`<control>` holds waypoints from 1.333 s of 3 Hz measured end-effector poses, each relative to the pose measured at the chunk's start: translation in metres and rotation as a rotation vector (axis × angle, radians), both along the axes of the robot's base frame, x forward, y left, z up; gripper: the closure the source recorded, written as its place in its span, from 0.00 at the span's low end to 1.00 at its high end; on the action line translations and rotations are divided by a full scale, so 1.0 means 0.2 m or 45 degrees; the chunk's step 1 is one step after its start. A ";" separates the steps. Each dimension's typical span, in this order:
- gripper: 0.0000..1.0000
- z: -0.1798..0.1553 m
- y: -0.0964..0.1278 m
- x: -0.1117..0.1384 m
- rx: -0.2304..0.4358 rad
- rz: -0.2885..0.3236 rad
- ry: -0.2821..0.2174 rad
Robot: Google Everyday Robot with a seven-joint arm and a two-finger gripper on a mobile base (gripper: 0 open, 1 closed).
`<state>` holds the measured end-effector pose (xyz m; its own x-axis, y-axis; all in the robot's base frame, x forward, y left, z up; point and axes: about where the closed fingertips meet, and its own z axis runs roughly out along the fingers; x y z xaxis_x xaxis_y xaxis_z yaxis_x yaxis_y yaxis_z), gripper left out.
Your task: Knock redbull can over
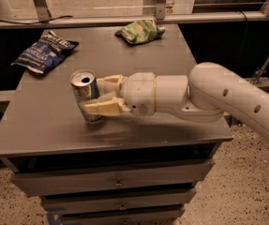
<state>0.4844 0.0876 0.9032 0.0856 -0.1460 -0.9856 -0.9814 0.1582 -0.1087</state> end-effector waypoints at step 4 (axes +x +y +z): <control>1.00 0.36 -0.39 0.32 -0.843 0.014 0.137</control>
Offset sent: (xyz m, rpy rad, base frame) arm 0.0695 -0.0955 0.1016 -0.3685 0.0476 -0.0120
